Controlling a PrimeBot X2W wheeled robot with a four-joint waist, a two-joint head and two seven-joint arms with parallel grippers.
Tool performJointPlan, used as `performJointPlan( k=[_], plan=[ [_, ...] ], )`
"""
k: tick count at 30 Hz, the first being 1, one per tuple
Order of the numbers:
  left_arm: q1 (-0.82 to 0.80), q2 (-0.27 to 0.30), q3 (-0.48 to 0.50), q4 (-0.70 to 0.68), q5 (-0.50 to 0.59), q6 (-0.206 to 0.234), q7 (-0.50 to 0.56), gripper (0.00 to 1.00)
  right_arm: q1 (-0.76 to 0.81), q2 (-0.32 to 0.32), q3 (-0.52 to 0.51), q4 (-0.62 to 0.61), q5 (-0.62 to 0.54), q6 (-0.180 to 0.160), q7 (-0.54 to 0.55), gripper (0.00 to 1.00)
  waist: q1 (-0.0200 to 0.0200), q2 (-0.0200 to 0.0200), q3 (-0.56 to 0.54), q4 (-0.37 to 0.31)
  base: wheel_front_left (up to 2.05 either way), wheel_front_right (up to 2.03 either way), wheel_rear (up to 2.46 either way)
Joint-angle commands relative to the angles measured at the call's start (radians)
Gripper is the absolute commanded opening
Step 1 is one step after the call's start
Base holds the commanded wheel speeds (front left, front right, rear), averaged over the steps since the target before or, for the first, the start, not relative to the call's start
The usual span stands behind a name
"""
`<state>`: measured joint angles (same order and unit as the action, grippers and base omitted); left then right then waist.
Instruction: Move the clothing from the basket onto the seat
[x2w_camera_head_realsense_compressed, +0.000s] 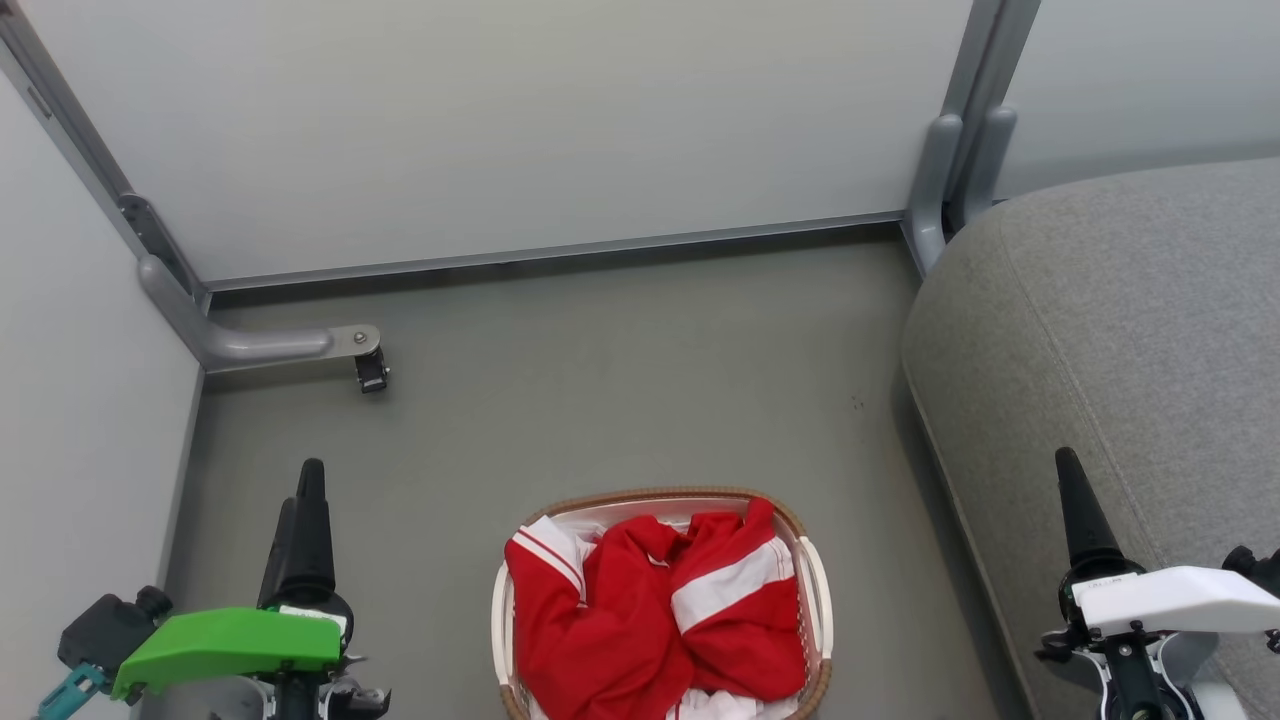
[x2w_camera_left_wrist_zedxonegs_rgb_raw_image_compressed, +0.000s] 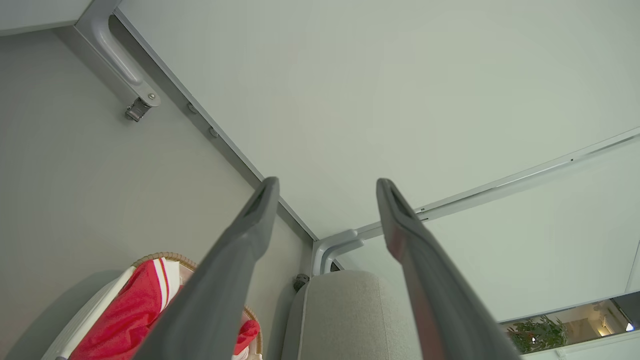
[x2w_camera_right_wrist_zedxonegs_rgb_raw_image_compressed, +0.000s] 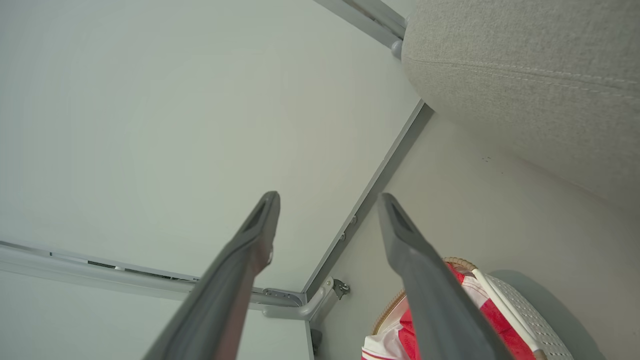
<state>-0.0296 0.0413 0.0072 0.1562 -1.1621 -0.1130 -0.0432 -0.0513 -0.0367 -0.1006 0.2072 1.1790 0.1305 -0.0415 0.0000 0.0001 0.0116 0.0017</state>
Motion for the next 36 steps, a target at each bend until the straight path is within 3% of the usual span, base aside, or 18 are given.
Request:
performJointPlan(
  k=[1,14,36],
  plan=[
    [0.002,0.005,-0.003,-0.026,0.055,0.006,-0.011,1.0,-0.002,-0.007,0.004,-0.025,-0.042,0.0,-0.012,1.0,0.0,-0.0001,0.001,0.0,0.0,0.0,0.0],
    [0.022,0.007,-0.041,-0.041,0.31,0.04,-0.054,1.0,0.009,-0.009,0.021,-0.047,-0.296,0.0,-0.055,1.0,0.0,-0.0001,0.007,0.002,0.0,0.0,0.0],
    [0.042,0.009,-0.081,-0.018,0.556,0.061,-0.115,1.0,0.01,-0.012,0.06,-0.034,-0.626,0.0,-0.117,1.0,0.0,-0.0001,0.018,0.011,0.0,0.0,0.0]
  ],
)
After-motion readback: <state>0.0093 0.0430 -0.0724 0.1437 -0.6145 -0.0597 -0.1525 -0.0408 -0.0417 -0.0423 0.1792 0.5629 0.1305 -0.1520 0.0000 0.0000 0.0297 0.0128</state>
